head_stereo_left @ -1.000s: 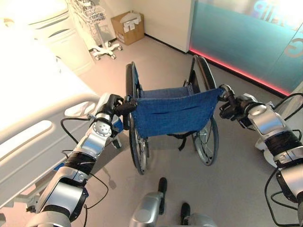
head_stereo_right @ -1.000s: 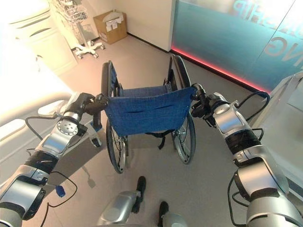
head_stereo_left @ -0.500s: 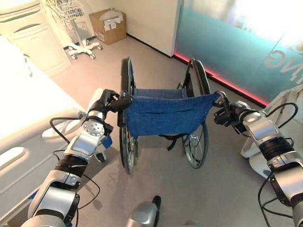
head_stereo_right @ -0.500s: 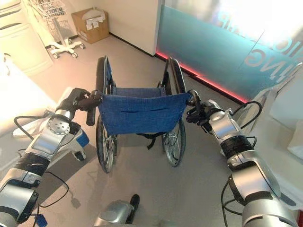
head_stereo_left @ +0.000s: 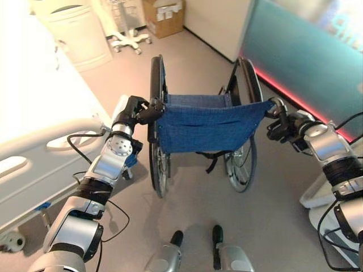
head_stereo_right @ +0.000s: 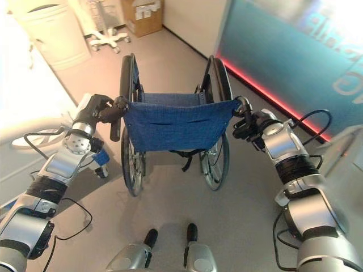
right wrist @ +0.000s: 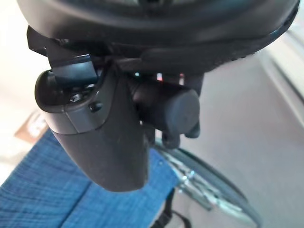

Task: Push the wheelchair next to the bed

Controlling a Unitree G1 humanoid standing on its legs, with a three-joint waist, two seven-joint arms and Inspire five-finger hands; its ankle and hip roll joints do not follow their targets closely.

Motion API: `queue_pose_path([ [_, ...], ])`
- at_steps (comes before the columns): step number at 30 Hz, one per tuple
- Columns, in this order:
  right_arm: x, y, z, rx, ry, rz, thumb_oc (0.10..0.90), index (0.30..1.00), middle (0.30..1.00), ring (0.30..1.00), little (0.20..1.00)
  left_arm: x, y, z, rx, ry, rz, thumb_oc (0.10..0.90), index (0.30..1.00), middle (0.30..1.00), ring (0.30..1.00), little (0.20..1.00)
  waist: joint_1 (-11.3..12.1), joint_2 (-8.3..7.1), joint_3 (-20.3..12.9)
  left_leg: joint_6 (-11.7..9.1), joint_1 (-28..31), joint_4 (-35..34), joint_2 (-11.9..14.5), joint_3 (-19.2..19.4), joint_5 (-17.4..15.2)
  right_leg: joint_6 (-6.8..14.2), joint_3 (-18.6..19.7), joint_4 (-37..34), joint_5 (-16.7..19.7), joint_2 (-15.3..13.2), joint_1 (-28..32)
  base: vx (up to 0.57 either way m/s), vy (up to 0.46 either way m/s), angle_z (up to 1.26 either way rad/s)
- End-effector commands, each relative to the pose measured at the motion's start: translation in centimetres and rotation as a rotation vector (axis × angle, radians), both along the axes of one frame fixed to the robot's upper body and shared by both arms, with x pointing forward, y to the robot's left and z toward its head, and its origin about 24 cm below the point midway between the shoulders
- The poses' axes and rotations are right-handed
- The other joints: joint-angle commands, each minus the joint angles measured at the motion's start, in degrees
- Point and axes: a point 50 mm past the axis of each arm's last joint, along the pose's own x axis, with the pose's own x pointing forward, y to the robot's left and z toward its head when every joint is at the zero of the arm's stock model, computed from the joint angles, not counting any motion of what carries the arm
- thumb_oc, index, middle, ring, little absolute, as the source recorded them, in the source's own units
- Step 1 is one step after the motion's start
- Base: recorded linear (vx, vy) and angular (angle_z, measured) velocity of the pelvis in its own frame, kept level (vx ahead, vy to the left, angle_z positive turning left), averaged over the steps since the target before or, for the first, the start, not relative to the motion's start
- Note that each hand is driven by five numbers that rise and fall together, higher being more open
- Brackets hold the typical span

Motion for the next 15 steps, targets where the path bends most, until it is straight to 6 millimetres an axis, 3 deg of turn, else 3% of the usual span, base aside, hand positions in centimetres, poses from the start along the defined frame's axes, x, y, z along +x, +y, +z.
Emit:
queue_pose_path([
  [1, 1.7, 3.9, 5.4, -0.238, -0.103, 0.256, 0.4, 0.3, 0.3, 0.3, 0.3, -3.3, -1.8, -9.2, 0.077, 0.351, -0.123, 0.4, 0.3, 0.3, 0.3, 0.3, 0.9, 0.16, -1.8, -4.7, 9.2, -0.9, 11.4, 2.8, 6.2, -0.2, -1.0, 5.4, 2.1, 0.2, -4.8, 0.28, -0.219, 0.54],
  [3, 1.4, 3.5, 5.2, -0.251, -0.088, 0.249, 0.4, 0.3, 0.3, 0.3, 0.3, -3.3, -2.2, -9.3, 0.058, 0.352, -0.131, 0.4, 0.3, 0.3, 0.3, 0.3, -0.8, 0.13, -2.7, -5.7, 10.3, 1.3, 14.7, 6.8, 11.3, -1.8, -4.1, 6.0, 0.8, 0.3, -4.6, 0.34, -0.23, 0.73],
  [6, 1.2, 2.9, 4.1, -0.228, -0.061, 0.238, 0.4, 0.3, 0.3, 0.3, 0.3, -3.3, -2.8, -9.7, 0.047, 0.363, -0.138, 0.4, 0.3, 0.3, 0.3, 0.3, -1.0, -0.38, -3.1, -5.7, 8.6, 4.7, 13.9, 9.3, 13.3, -3.4, -7.2, 5.5, -0.7, 1.3, -1.7, 0.43, -0.282, 0.88],
  [8, 1.3, 2.8, 3.3, -0.209, -0.058, 0.23, 0.4, 0.3, 0.3, 0.3, 0.3, -3.0, -3.4, -9.5, 0.06, 0.366, -0.143, 0.4, 0.3, 0.3, 0.3, 0.3, 0.6, -0.64, -1.5, -4.4, 3.5, 6.0, 9.8, 9.4, 10.6, -3.6, -6.8, 4.4, -1.7, 2.7, 2.2, 0.37, -0.209, 0.48],
  [9, 1.5, 3.2, 2.7, -0.207, -0.068, 0.225, 0.4, 0.3, 0.3, 0.3, 0.3, -2.7, -3.6, -9.1, 0.066, 0.358, -0.142, 0.4, 0.3, 0.3, 0.3, 0.3, 1.9, -0.47, -0.4, -3.5, -0.2, 4.0, 4.8, 10.5, 8.5, -3.3, -6.4, 3.5, -2.0, 4.0, 4.6, 0.33, -0.151, 0.05],
  [10, 1.5, 3.2, 2.5, -0.207, -0.071, 0.222, 0.4, 0.3, 0.3, 0.3, 0.3, -2.6, -3.6, -9.0, 0.066, 0.354, -0.142, 0.4, 0.3, 0.3, 0.3, 0.3, 2.3, -0.28, 0.0, -3.4, -1.2, 3.1, 3.6, 11.3, 8.0, -3.3, -6.4, 3.3, -2.2, 4.5, 5.3, 0.44, -0.142, 0.09],
  [11, 1.6, 3.5, 2.0, -0.211, -0.083, 0.211, 0.4, 0.3, 0.3, 0.3, 0.3, -2.3, -3.7, -8.5, 0.059, 0.339, -0.146, 0.4, 0.3, 0.3, 0.3, 0.3, 3.7, 0.75, 1.6, -3.6, -6.3, 0.3, 0.8, 16.5, 9.0, -3.6, -6.8, 1.9, -3.2, 6.5, 8.8, 0.4, -0.088, 0.11],
  [12, 1.5, 3.5, 1.7, -0.215, -0.089, 0.209, 0.4, 0.3, 0.3, 0.3, 0.3, -2.3, -3.7, -8.4, 0.057, 0.333, -0.145, 0.4, 0.3, 0.3, 0.3, 0.3, 4.4, 1.16, 2.3, -3.6, -7.9, -0.7, -0.1, 18.6, 9.6, -3.7, -6.7, 1.2, -3.6, 7.2, 10.2, 0.51, -0.088, 0.21],
  [15, 1.6, 3.6, 1.9, -0.221, -0.115, 0.216, 0.4, 0.3, 0.3, 0.3, 0.3, -2.4, -3.0, -8.2, 0.061, 0.325, -0.138, 0.4, 0.3, 0.3, 0.3, 0.3, 7.7, 2.86, 3.2, -3.9, -12.5, -8.2, -2.7, 21.0, 14.3, -3.7, -4.7, -0.4, -4.8, 10.3, 14.3, 0.49, -0.022, -0.44],
])
